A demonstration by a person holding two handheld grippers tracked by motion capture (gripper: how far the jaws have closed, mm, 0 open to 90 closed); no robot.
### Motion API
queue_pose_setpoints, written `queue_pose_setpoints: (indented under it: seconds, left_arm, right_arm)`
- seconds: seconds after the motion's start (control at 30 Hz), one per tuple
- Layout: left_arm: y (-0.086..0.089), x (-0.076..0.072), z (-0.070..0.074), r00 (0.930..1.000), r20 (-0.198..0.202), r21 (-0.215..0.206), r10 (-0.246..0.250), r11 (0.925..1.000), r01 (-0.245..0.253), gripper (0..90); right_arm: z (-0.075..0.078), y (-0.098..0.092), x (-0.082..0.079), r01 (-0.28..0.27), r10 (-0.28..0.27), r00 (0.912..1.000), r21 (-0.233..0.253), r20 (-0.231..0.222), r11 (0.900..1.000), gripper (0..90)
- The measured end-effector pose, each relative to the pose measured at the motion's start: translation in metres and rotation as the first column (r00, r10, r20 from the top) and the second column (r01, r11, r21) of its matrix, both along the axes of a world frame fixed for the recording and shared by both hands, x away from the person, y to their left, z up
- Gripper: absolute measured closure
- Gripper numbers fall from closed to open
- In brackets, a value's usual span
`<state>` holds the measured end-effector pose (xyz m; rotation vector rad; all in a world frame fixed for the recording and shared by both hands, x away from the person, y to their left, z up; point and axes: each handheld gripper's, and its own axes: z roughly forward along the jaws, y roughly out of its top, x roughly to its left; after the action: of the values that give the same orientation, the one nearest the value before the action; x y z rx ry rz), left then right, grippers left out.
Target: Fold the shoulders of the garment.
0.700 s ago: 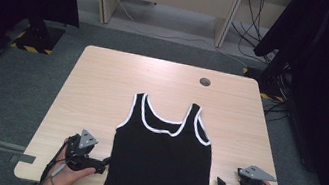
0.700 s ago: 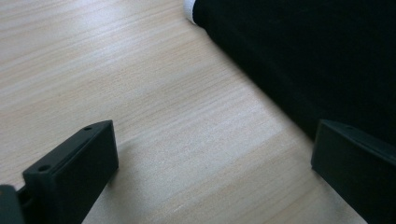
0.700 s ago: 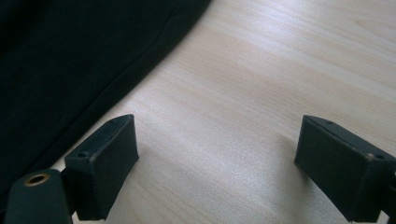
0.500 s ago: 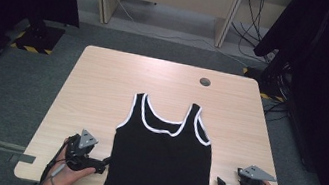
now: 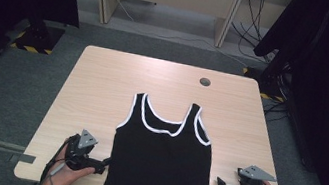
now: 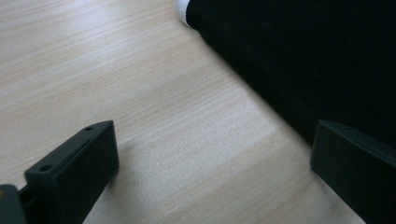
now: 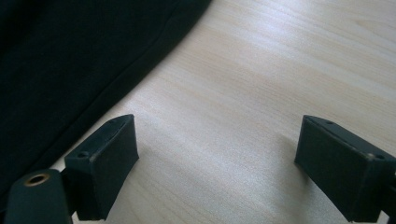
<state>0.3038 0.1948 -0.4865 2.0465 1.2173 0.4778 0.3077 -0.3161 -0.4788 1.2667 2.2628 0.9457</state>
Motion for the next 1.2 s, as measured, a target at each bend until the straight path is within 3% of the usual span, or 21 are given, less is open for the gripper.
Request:
queue_pose_setpoints:
  seconds: [0.13, 0.3, 0.77, 1.2]
  left_arm:
    - [0.001, 0.002, 0.002, 1.0000, -0.003, -0.029, -0.009, 0.9995, 0.009, 2.1]
    - [0.000, 0.007, 0.006, 0.9999, 0.011, -0.031, -0.008, 0.9995, 0.008, 2.1]
    - [-0.016, 0.054, 0.021, 0.9993, 0.037, -0.058, -0.004, 0.9983, 0.006, 3.1]
    - [-0.025, 0.075, 0.023, 0.9993, 0.038, -0.052, -0.005, 0.9986, 0.007, 3.2]
  right_arm:
    - [0.000, 0.000, 0.000, 0.000, 0.000, 1.0000, 0.000, 0.000, 1.000, 13.4]
    - [0.000, 0.000, 0.000, 0.000, 0.000, 1.0000, 0.000, 0.000, 1.000, 13.5]
    - [0.000, 0.000, 0.000, -0.001, 0.001, 1.0000, 0.000, 0.000, 1.000, 13.4]
    - [0.000, 0.000, 0.000, -0.002, 0.002, 1.0000, 0.000, 0.000, 1.000, 13.4]
